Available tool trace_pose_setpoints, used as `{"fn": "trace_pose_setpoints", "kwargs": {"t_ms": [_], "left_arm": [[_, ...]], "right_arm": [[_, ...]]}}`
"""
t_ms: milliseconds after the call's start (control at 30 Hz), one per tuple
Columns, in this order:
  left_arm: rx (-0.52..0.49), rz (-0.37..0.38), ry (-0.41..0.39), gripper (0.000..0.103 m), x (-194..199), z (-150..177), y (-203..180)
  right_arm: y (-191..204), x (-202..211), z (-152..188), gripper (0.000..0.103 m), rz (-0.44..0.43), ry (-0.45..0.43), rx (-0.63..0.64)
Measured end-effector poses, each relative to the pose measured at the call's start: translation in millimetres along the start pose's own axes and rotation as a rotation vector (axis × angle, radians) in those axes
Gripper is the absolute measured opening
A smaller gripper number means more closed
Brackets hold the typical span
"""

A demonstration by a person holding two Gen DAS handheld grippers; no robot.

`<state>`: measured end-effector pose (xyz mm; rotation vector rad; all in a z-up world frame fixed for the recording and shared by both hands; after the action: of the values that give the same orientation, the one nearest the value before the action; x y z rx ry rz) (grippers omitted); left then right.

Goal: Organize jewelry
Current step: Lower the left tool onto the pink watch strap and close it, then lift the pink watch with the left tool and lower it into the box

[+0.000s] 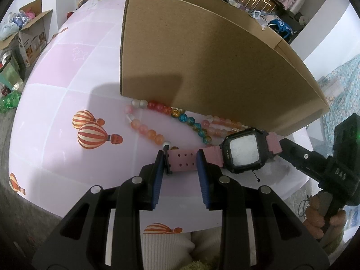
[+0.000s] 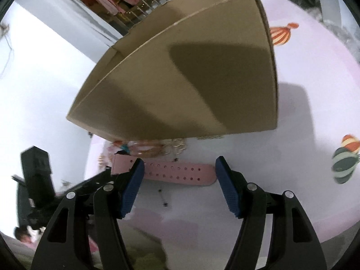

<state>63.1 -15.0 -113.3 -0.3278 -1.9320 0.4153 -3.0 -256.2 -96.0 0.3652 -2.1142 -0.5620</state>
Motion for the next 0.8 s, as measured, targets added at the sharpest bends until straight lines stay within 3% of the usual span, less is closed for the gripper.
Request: {"fn": "trace_pose_setpoints", "kwargs": {"t_ms": [167,300,533,633,667,800], "left_arm": [[0.0,0.001,0.0,0.028,0.4,0.4,0.6],[0.0,0.0,0.0,0.028,0.3,0.5,0.5],[-0.001,0.001,-0.001,0.028,0.9,0.8,0.5],[-0.003,0.0,-0.002,0.027,1.7,1.1,0.1],[-0.003,-0.001,-0.003,0.026,2.3,1.1,-0.1],[-0.016,0.001,-0.02,0.009,9.3,1.0,-0.4]], "right_arm": [[-9.8,0.3,1.0,0.066,-0.167,-0.01,-0.134],[-11.1,2.2,1.2,0.066,-0.245,-0.008,-0.18],[-8.1,7.1,-3.0,0.064,-0.236,-0.037,-0.178],[-12.6,16.0,-5.5,0.051,-0.211,-0.054,-0.168],[-13.0,17.7,-6.8,0.041,-0.206,-0.06,-0.164],[-7.9,14.9,-10.7,0.02,-0.158,-0.045,-0.133]]}}
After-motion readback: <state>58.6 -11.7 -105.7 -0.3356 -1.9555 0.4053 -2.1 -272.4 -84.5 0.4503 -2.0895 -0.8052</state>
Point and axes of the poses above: each gripper's, at about its wrist camera, not at the fingertips, and x roughly against the way its jaws point, y to its left, z to its underside, the point moved 4 cm from there along -x, roughly the way its jaws point, and after that the axes turned 13 degrees about x, right-handed, at the moved point
